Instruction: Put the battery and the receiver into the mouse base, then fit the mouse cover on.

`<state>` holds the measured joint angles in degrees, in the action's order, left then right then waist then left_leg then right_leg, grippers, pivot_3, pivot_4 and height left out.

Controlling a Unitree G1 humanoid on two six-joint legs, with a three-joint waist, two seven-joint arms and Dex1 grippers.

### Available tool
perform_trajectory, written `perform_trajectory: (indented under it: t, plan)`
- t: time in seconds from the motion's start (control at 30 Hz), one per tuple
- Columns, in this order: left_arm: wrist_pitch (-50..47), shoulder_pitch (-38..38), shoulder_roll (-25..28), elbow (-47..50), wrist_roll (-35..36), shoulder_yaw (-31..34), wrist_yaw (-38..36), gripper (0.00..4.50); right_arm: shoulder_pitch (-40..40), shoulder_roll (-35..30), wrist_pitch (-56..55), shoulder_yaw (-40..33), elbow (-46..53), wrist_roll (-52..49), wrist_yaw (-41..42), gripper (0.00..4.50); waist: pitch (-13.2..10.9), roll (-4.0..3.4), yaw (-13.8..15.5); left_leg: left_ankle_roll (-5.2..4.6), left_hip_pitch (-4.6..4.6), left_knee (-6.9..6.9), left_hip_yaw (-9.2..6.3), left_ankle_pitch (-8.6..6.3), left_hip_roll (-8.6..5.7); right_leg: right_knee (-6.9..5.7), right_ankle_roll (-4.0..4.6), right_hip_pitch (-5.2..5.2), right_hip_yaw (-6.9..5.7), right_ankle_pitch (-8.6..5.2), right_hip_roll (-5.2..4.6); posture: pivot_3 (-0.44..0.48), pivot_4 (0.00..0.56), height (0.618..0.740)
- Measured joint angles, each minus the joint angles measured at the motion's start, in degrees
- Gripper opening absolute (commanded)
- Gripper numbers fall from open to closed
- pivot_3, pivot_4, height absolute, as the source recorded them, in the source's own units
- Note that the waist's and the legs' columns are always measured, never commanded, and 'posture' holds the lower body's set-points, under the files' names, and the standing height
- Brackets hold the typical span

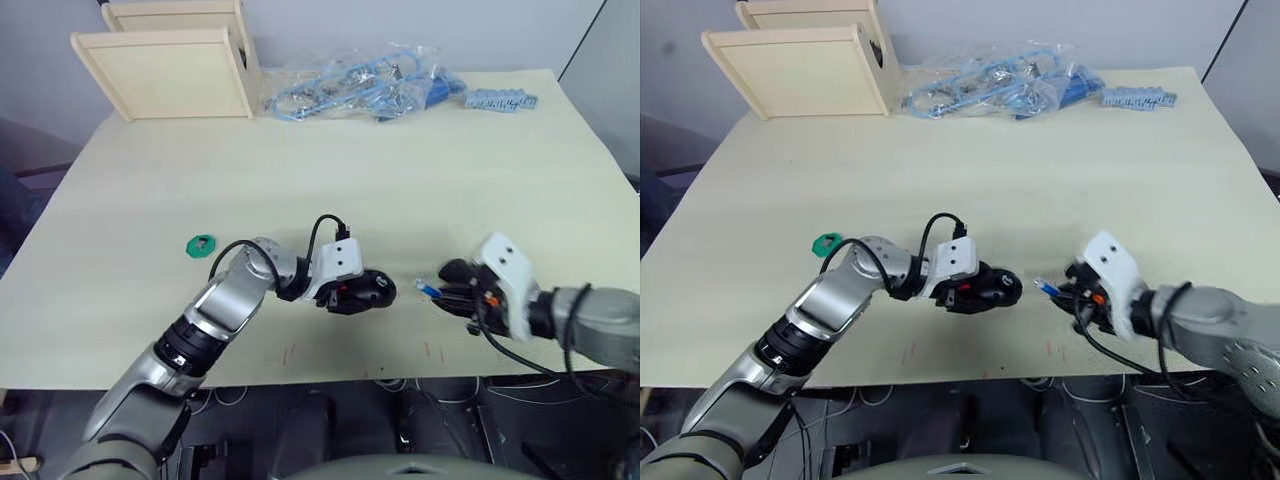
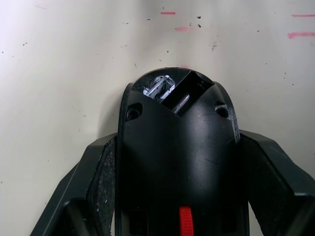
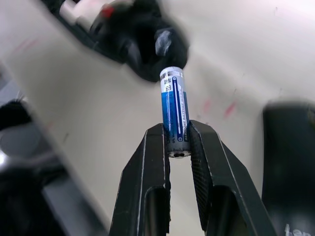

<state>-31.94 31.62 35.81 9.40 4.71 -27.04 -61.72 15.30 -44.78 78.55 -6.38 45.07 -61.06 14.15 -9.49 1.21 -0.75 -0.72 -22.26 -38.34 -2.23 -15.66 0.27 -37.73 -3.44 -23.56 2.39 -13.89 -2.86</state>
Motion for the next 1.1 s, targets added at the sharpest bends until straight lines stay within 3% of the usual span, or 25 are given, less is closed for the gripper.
perform_trajectory:
  t: [0.07,0.3,1.1]
  plan:
    - [-0.2,0.0,-0.1,-0.1,-0.1,0.0,0.0,2.94,9.8,5.8,6.0,5.7,-2.4,-0.5,-4.7,0.08,0.0,-0.03,-0.1,-0.01,-0.01,-0.03,-0.01,0.0,-0.01,-0.05,0.0,0.0,-0.04,0.0,-0.01,0.0,0.15,0.74]
    - [-0.9,0.1,-0.1,0.1,-0.1,0.0,-0.4,2.94,19.3,7.2,13.6,13.6,-7.4,0.8,-6.2,0.08,0.0,-0.04,-0.1,-0.01,-0.02,-0.03,-0.04,0.0,-0.01,-0.06,0.0,-0.01,-0.07,0.0,-0.01,0.0,0.15,0.74]
    - [-2.5,0.1,-0.2,0.6,-0.1,0.1,0.1,2.94,25.2,11.5,13.6,23.2,-18.2,0.1,-10.9,0.08,0.0,-0.05,-0.2,-0.01,-0.02,-0.03,-0.04,0.0,0.0,-0.07,0.0,-0.02,-0.07,0.0,-0.02,0.0,0.15,0.74]
